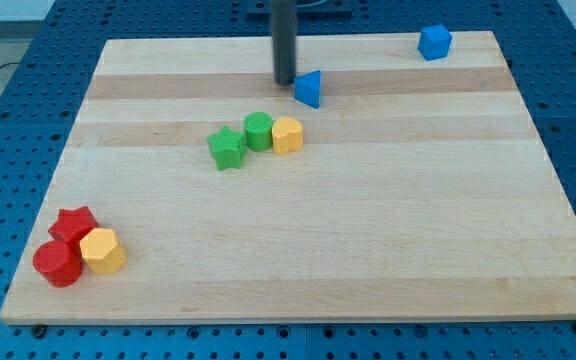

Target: Push the blue triangle into blue cube

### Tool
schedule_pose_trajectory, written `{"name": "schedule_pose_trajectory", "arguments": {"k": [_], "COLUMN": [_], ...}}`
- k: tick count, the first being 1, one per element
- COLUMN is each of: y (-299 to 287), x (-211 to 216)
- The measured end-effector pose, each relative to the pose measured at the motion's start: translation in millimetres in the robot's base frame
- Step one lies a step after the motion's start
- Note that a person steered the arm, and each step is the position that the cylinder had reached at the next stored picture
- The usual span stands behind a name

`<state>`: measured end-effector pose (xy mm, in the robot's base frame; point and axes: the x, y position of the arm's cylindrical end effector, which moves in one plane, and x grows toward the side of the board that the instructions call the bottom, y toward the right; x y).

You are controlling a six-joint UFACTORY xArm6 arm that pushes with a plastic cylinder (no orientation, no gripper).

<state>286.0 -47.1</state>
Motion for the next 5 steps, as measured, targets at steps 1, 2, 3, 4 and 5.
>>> {"name": "schedule_pose_trajectory", "arguments": {"k": [1,2,3,4,5], "y": [-47.8,-41.4,1.6,37.2,76.3], "x": [9.4,47.6,50.0,32.7,16.3]}}
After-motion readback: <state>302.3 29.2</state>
